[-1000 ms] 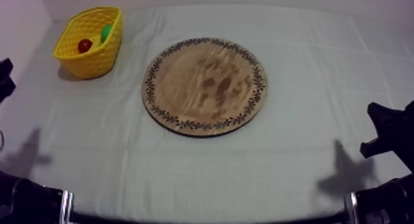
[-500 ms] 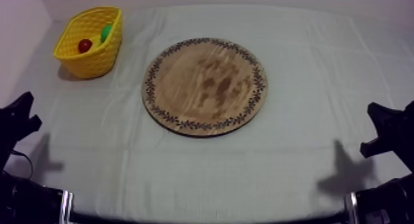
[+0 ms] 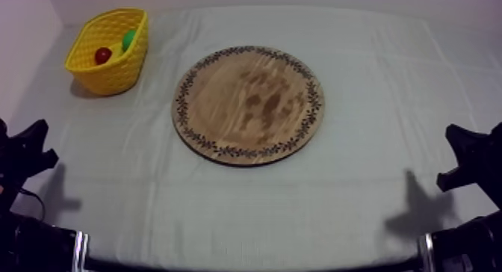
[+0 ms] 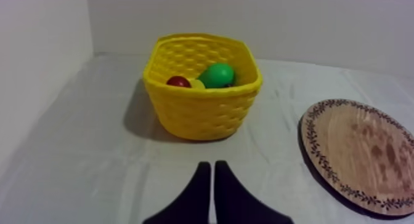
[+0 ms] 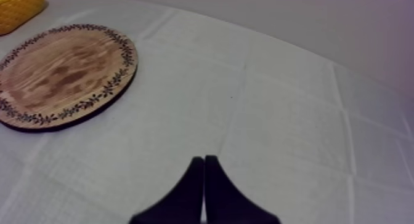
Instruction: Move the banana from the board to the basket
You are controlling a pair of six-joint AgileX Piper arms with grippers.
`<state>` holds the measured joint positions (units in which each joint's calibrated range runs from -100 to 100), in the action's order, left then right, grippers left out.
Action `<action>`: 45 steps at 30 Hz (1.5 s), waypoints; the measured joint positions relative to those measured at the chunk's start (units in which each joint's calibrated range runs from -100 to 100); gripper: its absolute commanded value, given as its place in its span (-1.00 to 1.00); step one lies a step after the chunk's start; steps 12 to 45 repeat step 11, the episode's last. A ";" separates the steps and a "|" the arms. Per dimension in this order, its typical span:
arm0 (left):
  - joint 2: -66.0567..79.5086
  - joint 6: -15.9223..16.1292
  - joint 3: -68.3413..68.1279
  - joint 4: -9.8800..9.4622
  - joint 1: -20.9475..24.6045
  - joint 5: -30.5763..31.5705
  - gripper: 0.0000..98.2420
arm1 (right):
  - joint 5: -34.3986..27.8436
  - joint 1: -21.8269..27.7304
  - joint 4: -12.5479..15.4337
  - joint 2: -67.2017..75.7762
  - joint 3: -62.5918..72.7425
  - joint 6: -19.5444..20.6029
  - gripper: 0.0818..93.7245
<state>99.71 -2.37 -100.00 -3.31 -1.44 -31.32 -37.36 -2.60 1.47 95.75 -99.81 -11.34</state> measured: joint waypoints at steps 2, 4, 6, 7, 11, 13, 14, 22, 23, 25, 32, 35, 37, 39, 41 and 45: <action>0.00 -0.04 0.00 0.00 -0.03 -0.33 -1.00 | 0.00 0.00 0.00 0.00 0.00 0.00 -0.99; 0.00 0.01 0.00 0.11 0.01 -0.52 -1.00 | 0.00 0.00 0.00 0.00 0.00 0.00 -0.99; 0.00 0.06 0.05 0.23 0.09 -0.60 -1.00 | 0.00 0.00 0.00 0.00 0.00 0.00 -0.99; 0.00 0.20 0.05 0.22 0.15 -0.67 -1.00 | 0.00 0.00 0.00 0.00 0.00 0.00 -0.99; 0.00 0.60 0.18 0.29 0.57 -1.05 -1.00 | 0.00 0.00 0.00 0.00 0.00 0.00 -0.99; 0.00 0.60 0.18 0.29 0.57 -1.05 -1.00 | 0.00 0.00 0.00 0.00 0.00 0.00 -0.99; 0.00 0.60 0.18 0.29 0.57 -1.05 -1.00 | 0.00 0.00 0.00 0.00 0.00 0.00 -0.99; 0.00 0.60 0.18 0.29 0.57 -1.05 -1.00 | 0.00 0.00 0.00 0.00 0.00 0.00 -0.99; 0.00 0.60 0.18 0.29 0.57 -1.05 -1.00 | 0.00 0.00 0.00 0.00 0.00 0.00 -0.99; 0.00 0.60 0.18 0.29 0.57 -1.05 -1.00 | 0.00 0.00 0.00 0.00 0.00 0.00 -0.99; 0.00 0.60 0.18 0.29 0.57 -1.05 -1.00 | 0.00 0.00 0.00 0.00 0.00 0.00 -0.99; 0.00 0.60 0.18 0.29 0.57 -1.05 -1.00 | 0.00 0.00 0.00 0.00 0.00 0.00 -0.99; 0.00 0.60 0.18 0.29 0.57 -1.05 -1.00 | 0.00 0.00 0.00 0.00 0.00 0.00 -0.99; 0.00 0.60 0.18 0.29 0.57 -1.05 -1.00 | 0.00 0.00 0.00 0.00 0.00 0.00 -0.99; 0.00 0.60 0.18 0.29 0.57 -1.05 -1.00 | 0.00 0.00 0.00 0.00 0.00 0.00 -0.99; 0.00 0.60 0.18 0.29 0.57 -1.05 -1.00 | 0.00 0.00 0.00 0.00 0.00 0.00 -0.99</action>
